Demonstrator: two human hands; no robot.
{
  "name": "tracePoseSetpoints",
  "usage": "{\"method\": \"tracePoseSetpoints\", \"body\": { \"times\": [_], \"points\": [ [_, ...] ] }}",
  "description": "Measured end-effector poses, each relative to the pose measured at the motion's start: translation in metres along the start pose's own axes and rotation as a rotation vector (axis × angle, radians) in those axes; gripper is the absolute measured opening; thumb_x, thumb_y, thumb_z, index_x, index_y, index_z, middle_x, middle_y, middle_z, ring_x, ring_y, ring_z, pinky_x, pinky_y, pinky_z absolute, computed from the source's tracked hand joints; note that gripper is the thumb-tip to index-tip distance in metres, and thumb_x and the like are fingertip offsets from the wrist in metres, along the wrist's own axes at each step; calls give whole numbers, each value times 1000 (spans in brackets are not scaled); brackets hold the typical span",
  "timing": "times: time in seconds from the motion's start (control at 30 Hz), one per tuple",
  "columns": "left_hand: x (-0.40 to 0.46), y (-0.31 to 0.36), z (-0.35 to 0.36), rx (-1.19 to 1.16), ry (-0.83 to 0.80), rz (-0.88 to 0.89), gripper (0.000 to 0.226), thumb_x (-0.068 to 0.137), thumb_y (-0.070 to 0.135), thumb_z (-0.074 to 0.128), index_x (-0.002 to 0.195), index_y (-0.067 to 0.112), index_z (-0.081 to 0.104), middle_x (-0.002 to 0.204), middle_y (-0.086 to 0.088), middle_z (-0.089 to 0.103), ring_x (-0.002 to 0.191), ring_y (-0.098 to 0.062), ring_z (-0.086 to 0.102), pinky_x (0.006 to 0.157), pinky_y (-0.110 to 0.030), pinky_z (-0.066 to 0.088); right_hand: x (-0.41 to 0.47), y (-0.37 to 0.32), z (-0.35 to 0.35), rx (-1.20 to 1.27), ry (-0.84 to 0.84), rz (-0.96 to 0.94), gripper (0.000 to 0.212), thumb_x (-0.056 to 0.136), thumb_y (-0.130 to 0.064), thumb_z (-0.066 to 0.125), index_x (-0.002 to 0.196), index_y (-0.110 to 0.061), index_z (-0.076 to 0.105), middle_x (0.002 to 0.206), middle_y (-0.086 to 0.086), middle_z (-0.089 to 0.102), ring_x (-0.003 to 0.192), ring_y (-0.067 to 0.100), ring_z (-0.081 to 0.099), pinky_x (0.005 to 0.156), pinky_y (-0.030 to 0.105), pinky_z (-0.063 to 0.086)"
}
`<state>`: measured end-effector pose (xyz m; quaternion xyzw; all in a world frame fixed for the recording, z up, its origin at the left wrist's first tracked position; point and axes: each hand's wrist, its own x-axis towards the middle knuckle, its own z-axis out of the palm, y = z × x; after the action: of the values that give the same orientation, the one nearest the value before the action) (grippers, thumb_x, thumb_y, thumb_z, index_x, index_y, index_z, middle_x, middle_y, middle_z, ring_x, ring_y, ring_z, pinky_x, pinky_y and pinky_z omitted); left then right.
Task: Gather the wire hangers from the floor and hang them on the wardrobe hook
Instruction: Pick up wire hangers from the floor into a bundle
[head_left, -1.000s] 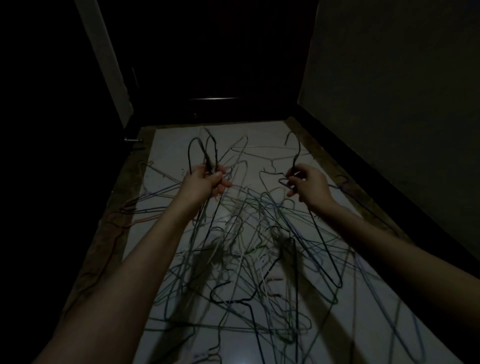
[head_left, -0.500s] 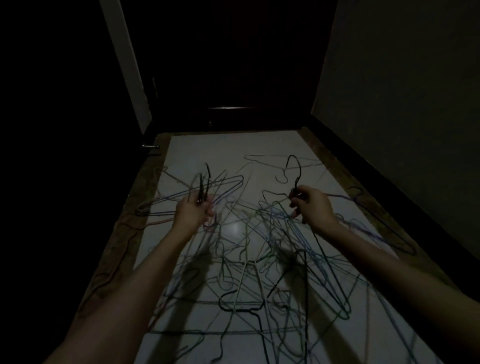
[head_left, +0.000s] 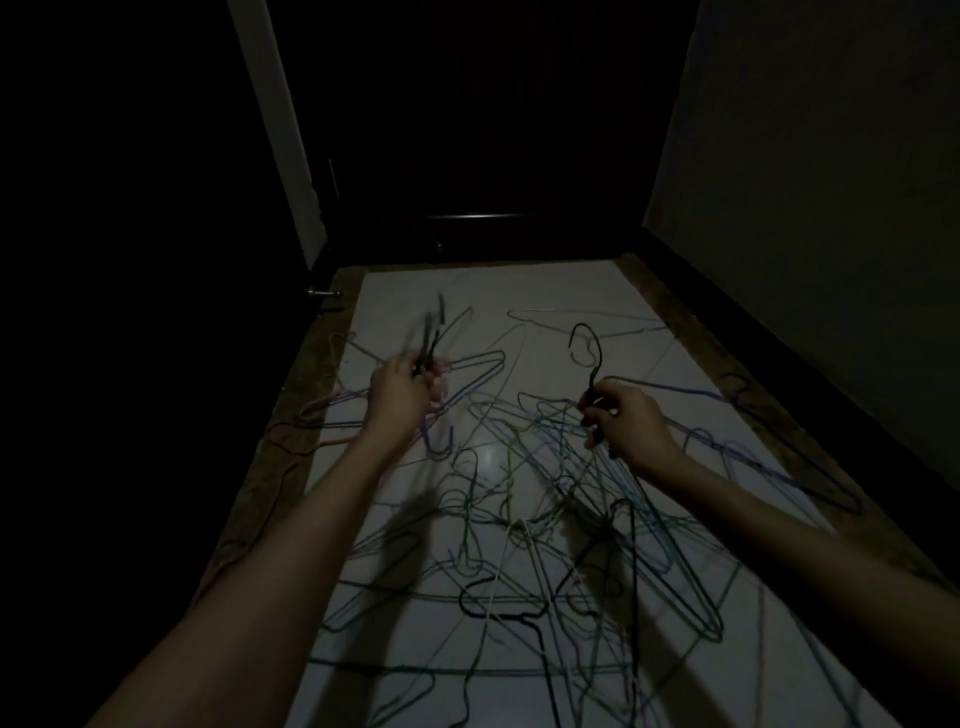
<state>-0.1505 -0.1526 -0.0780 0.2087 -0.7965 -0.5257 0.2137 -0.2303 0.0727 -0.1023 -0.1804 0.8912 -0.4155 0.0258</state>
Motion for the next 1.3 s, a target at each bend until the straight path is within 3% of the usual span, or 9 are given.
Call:
{"method": "tracePoseSetpoints", "body": {
  "times": [0.17, 0.37, 0.53, 0.7, 0.8, 0.9, 1.03, 1.23, 1.3],
  "points": [
    [-3, 12, 2, -278, -2, -27, 25, 97, -4, 38, 79, 10, 49, 68, -8, 52, 53, -7, 52, 42, -10, 39, 0, -4, -12, 155, -5, 9, 12, 95, -4, 46, 93, -6, 58, 84, 13, 63, 56, 18, 61, 37, 18, 43],
    [-29, 19, 29, -731, -242, -485, 23, 92, -13, 42, 88, 8, 49, 87, -19, 58, 73, -21, 59, 48, -19, 51, 0, -23, -17, 480, -23, 44, 16, 93, -1, 50, 107, 0, 57, 86, 15, 63, 67, 18, 61, 51, 20, 53],
    [-41, 29, 55, -742, -347, -577, 29, 89, -16, 41, 97, 9, 53, 93, -20, 63, 84, -28, 63, 68, -35, 54, -2, -34, -3, 446, -65, 24, 10, 88, -1, 58, 97, -4, 61, 87, 12, 66, 72, 18, 60, 58, 24, 51],
    [-43, 34, 70, -685, -386, -520, 41, 90, -13, 44, 120, 13, 51, 96, -14, 63, 86, -26, 63, 74, -35, 55, -3, -32, 6, 355, -117, -44, 11, 86, -4, 62, 96, -6, 65, 92, 10, 66, 81, 25, 66, 64, 27, 55],
    [-42, 28, 71, -658, -395, -515, 39, 88, -12, 47, 115, 15, 55, 94, -10, 66, 84, -22, 65, 66, -31, 55, 0, -25, 6, 370, -145, -45, 17, 87, -6, 60, 102, -2, 67, 92, 9, 67, 83, 19, 66, 70, 22, 53],
    [-42, 18, 70, -628, -350, -524, 32, 85, -10, 55, 104, 15, 60, 78, -5, 70, 73, -17, 66, 62, -28, 54, 1, -14, 7, 330, -154, -39, 16, 89, -10, 60, 102, -6, 68, 91, 2, 66, 80, 6, 61, 61, 14, 50],
    [-40, 9, 68, -612, -314, -501, 27, 86, -13, 53, 91, 12, 61, 82, -7, 66, 74, -17, 64, 58, -23, 53, 0, 19, 12, 318, -149, 121, 12, 88, -8, 61, 99, -6, 66, 83, -1, 62, 79, 16, 57, 60, 21, 48],
    [-34, -5, 71, -561, -307, -454, 23, 89, -11, 50, 88, 9, 60, 86, -10, 63, 78, -21, 63, 78, -36, 53, -16, 81, 19, 133, -178, 273, 16, 88, -3, 59, 103, 1, 65, 89, 6, 60, 86, 20, 58, 70, 31, 50],
    [-33, -7, 73, -540, -293, -442, 22, 89, -11, 51, 85, 10, 59, 85, -10, 63, 78, -21, 63, 75, -35, 55, -19, 101, 21, 58, -178, 284, 17, 87, -3, 61, 102, 2, 66, 95, 11, 64, 90, 23, 61, 73, 31, 49]
  ]
}}
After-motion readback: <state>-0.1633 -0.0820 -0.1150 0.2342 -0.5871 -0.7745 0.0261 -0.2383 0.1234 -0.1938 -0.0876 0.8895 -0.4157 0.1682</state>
